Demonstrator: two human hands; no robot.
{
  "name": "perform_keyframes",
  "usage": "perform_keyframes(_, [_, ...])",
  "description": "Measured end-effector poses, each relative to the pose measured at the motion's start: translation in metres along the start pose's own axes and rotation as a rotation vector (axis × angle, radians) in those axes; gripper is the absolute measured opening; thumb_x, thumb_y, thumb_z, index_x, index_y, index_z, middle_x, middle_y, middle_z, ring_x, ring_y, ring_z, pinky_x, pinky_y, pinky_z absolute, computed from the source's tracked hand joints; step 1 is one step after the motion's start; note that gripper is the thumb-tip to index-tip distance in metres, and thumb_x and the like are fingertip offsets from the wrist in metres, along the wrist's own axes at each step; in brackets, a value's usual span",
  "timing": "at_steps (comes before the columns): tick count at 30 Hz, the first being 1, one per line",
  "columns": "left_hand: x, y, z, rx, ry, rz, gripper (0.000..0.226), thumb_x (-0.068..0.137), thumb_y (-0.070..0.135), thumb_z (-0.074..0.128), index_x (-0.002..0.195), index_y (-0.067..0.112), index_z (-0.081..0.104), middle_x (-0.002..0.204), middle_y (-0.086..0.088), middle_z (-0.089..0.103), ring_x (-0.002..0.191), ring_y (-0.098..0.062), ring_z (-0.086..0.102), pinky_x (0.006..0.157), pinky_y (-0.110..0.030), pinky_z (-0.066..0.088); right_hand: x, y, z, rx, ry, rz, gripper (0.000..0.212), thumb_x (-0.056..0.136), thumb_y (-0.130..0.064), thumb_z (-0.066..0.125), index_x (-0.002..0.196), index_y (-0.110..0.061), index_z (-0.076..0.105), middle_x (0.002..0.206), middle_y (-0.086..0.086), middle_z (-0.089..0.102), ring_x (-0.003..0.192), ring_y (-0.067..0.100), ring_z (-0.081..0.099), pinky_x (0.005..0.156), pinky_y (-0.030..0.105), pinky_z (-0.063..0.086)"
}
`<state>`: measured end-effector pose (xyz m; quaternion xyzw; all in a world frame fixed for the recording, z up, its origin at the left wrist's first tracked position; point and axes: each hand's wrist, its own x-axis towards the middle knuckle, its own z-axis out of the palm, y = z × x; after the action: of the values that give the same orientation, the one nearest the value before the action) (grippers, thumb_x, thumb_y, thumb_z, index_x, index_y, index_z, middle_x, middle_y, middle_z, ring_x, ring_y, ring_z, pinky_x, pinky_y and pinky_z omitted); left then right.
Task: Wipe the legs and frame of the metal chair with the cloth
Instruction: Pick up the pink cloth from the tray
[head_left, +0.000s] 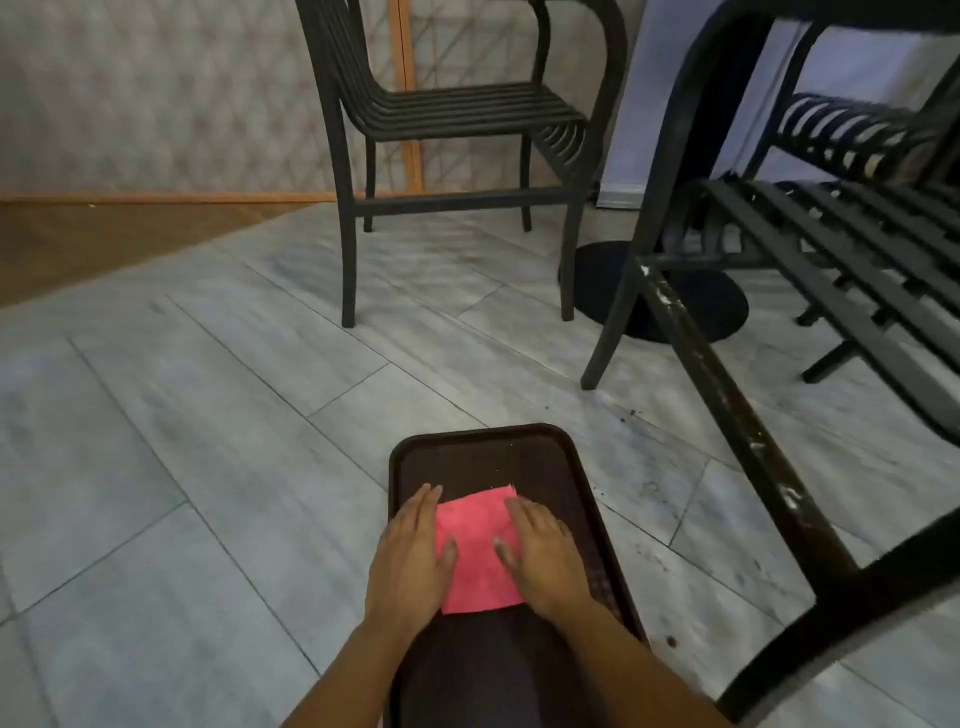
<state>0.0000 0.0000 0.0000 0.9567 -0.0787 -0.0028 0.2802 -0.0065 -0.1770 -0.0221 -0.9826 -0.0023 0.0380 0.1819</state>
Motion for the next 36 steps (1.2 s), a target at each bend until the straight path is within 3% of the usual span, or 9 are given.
perform_keyframes(7, [-0.01,-0.025,0.027,0.037,-0.032,-0.001,0.06,0.095,0.033,0.042,0.148,0.021,0.018,0.155,0.005,0.022,0.14,-0.01,0.022,0.113,-0.023,0.016,0.003,0.009,0.048,-0.063,-0.158,0.009,0.075,0.091,-0.054,0.04,0.149,-0.022,0.006,0.157,-0.001,0.004,0.143,0.016,0.001,0.115,0.04,0.004])
perform_keyframes(15, [-0.013,-0.039,0.038,0.047,-0.056,-0.005,0.062,0.095,0.037,0.041,0.149,0.024,0.014,0.156,0.006,0.018,0.142,-0.008,0.018,0.114,-0.024,0.017,-0.001,0.015,0.074,-0.062,-0.161,0.007,0.078,0.09,-0.056,0.04,0.149,-0.019,0.005,0.157,0.002,-0.003,0.143,0.02,-0.007,0.114,0.039,-0.002])
perform_keyframes(20, [-0.016,-0.043,0.044,0.073,-0.076,0.018,0.063,0.095,0.038,0.042,0.149,0.023,0.013,0.156,0.007,0.017,0.142,-0.008,0.017,0.115,-0.024,0.016,-0.002,0.011,0.08,0.002,-0.042,0.013,0.061,0.092,-0.045,0.046,0.144,-0.02,0.028,0.156,0.002,0.013,0.143,0.017,0.006,0.115,0.031,0.003])
perform_keyframes(26, [-0.018,-0.043,0.046,0.059,-0.094,0.019,0.064,0.094,0.038,0.045,0.148,0.022,0.017,0.155,0.006,0.021,0.141,-0.009,0.021,0.114,-0.024,0.018,-0.001,0.005,0.083,0.045,0.062,-0.024,0.037,0.094,-0.028,0.049,0.128,-0.016,0.05,0.147,0.009,0.033,0.138,0.02,0.023,0.114,0.033,0.014])
perform_keyframes(30, [-0.022,-0.043,0.044,0.033,-0.101,0.005,0.062,0.093,0.038,0.046,0.147,0.022,0.02,0.154,0.005,0.024,0.139,-0.01,0.025,0.113,-0.025,0.022,0.0,0.004,0.081,0.007,0.083,-0.037,0.033,0.092,-0.023,0.052,0.124,-0.014,0.055,0.138,0.01,0.044,0.131,0.024,0.035,0.11,0.037,0.024])
perform_keyframes(34, [-0.022,-0.039,0.04,-0.006,-0.108,-0.02,0.06,0.093,0.036,0.048,0.146,0.022,0.024,0.152,0.005,0.028,0.136,-0.011,0.031,0.11,-0.028,0.031,-0.002,0.003,0.075,-0.09,0.128,-0.092,0.023,0.085,-0.016,0.06,0.107,-0.013,0.064,0.109,0.006,0.061,0.108,0.026,0.055,0.094,0.036,0.043])
perform_keyframes(36, [-0.022,-0.038,0.038,-0.011,-0.117,-0.027,0.058,0.093,0.036,0.048,0.145,0.023,0.025,0.151,0.005,0.029,0.135,-0.012,0.034,0.108,-0.028,0.034,-0.006,0.002,0.073,-0.096,0.109,-0.095,0.025,0.09,-0.016,0.052,0.114,-0.014,0.059,0.114,0.004,0.058,0.114,0.024,0.049,0.099,0.035,0.038])
